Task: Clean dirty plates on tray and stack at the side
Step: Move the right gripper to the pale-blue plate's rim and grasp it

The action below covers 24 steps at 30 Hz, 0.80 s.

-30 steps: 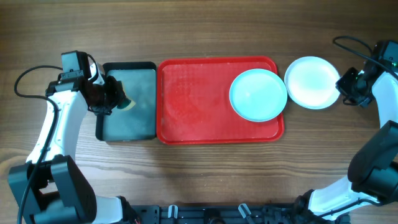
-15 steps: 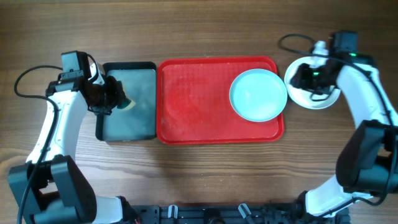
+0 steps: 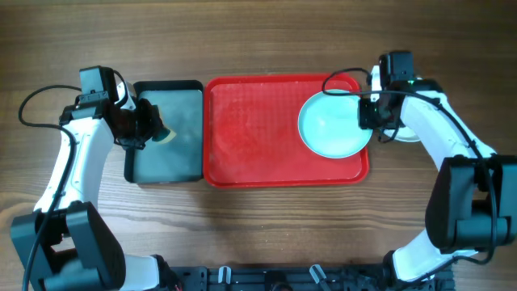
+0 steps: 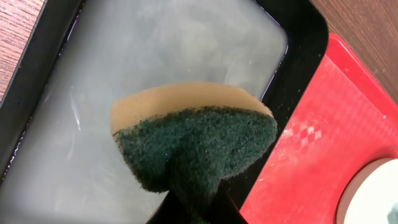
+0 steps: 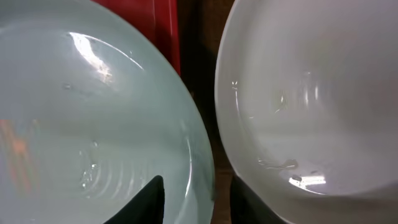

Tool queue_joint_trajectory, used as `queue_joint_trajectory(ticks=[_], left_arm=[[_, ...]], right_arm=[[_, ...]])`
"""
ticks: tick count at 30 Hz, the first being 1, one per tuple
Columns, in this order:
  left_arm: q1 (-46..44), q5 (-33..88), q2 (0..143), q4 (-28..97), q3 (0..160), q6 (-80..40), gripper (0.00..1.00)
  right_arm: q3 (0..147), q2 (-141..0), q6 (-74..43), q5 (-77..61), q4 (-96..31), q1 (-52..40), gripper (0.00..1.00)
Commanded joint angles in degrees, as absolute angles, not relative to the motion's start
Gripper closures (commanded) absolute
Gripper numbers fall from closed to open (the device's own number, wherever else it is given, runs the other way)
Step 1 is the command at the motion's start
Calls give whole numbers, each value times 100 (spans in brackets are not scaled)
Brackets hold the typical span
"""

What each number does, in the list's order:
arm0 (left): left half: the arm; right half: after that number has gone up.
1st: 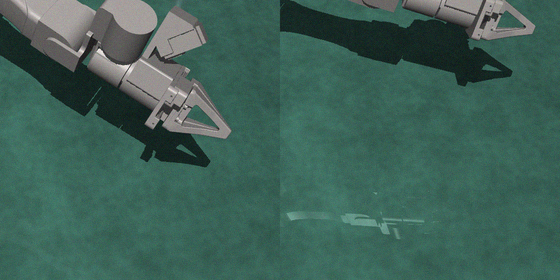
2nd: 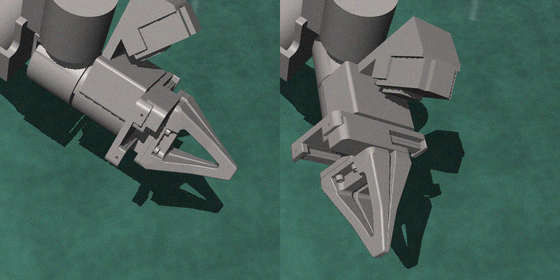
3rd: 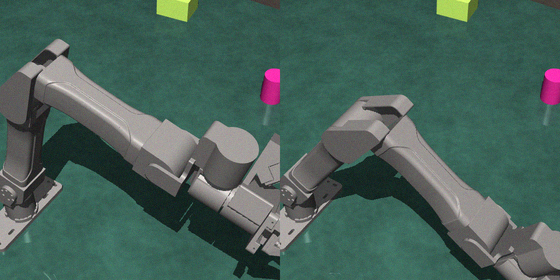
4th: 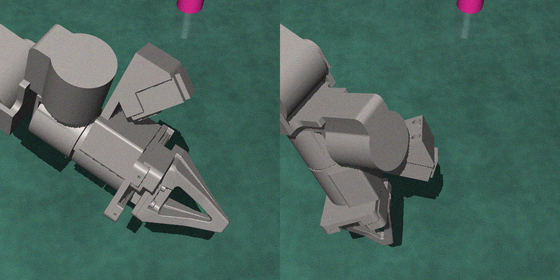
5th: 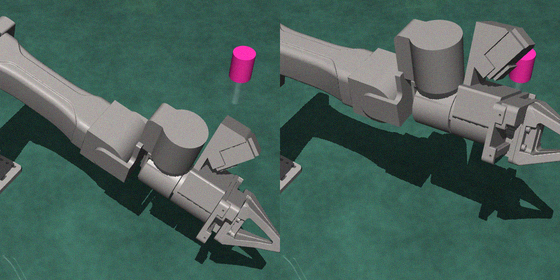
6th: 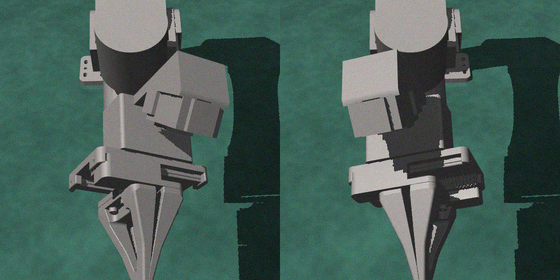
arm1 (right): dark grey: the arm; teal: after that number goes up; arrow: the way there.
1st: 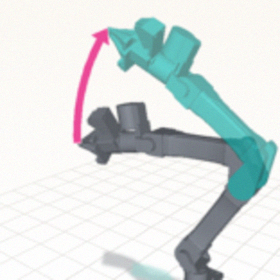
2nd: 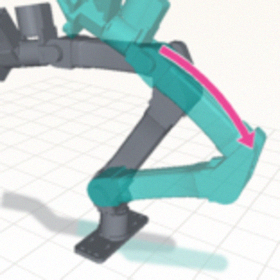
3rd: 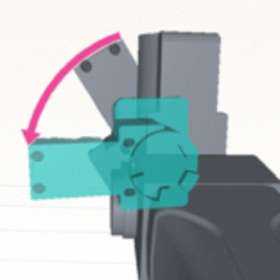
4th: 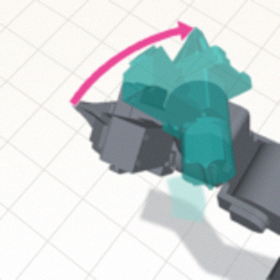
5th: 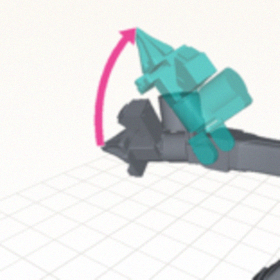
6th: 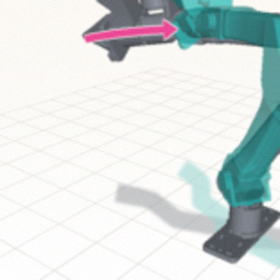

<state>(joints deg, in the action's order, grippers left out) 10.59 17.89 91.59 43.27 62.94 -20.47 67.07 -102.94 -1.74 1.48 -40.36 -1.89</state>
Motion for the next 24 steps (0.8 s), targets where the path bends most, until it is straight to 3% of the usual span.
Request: queue_joint_trajectory(ticks=[1, 3, 5, 8, 18, 19, 20, 21, 24], left_arm=[[1033, 1774, 9166, 4307, 6246, -1975, 94], [1033, 1774, 9166, 4305, 6246, -1975, 94], [1033, 1774, 9166, 4303, 6246, -1975, 94], [1033, 1774, 9166, 4303, 6246, -1975, 94], [1033, 1774, 9166, 4305, 6246, -1975, 94], [1033, 1774, 9166, 4305, 6246, -1975, 94], [1033, 1774, 9166, 4307, 6246, -1975, 94], [1033, 1774, 9166, 4305, 6246, -1975, 94], [1033, 1774, 9166, 4307, 6246, -1975, 94]], right_arm=[[6423, -10191, -193, 248, -3776, -191, 76], [6392, -10191, -591, 108, -3680, -193, 89], [6386, -10191, -790, -644, -3664, -198, 94], [6381, -10191, -1127, -1323, -3677, -342, 95], [6318, -10191, -2462, -1297, -3610, -1704, 96], [6318, -10191, -2475, -1295, -3546, -1809, 94], [6318, -10191, -2587, -1190, -3470, -1929, 85], [6318, -10191, -2598, -1050, -3400, -2021, 66], [6318, -10191, -2486, -421, -3146, -2128, 54]])
